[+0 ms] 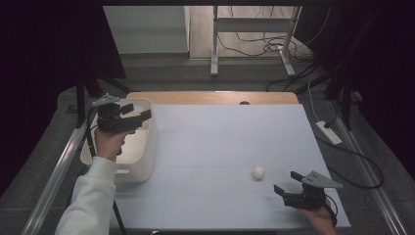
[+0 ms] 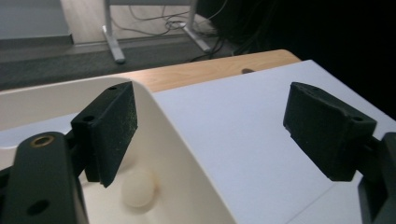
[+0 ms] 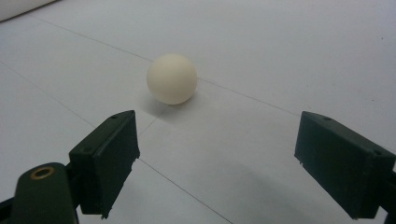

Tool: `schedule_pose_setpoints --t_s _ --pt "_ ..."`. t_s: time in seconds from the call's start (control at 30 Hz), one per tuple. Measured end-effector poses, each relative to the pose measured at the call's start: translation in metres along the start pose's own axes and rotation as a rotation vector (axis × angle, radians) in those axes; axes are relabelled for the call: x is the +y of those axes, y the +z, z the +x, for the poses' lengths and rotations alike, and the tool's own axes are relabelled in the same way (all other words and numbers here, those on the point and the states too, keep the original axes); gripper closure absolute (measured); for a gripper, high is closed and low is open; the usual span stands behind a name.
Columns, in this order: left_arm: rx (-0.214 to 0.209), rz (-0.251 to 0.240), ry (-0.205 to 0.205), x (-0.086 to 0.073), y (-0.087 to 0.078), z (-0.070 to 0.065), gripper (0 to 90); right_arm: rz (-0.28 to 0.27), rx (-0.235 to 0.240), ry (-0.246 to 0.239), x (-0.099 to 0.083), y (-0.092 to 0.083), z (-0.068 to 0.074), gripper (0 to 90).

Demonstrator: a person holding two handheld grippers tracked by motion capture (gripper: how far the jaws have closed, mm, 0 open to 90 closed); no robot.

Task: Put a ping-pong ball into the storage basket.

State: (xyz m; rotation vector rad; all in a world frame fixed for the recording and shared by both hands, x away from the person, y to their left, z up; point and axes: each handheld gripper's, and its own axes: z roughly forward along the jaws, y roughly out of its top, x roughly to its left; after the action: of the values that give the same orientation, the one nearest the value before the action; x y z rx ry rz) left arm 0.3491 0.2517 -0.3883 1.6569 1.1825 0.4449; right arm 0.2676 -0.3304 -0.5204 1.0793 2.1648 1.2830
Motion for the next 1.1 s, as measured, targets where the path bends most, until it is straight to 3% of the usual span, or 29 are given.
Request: schedule_pose_setpoints --t_s 0.5,0.73,1.1 --pt "-0.093 0.003 0.065 -0.005 -0.001 -0.028 18.7 -0.015 -0.004 -0.003 0.006 0.002 0.001 13.1" --pt "-0.129 0.043 0.112 -0.007 0.007 -0.042 18.5 -0.019 -0.017 0.003 0.009 0.003 0.002 13.0" --pt "-0.178 0.042 0.109 -0.015 0.008 -0.052 18.6 -0.033 -0.005 -0.005 0.015 0.006 0.008 12.8"
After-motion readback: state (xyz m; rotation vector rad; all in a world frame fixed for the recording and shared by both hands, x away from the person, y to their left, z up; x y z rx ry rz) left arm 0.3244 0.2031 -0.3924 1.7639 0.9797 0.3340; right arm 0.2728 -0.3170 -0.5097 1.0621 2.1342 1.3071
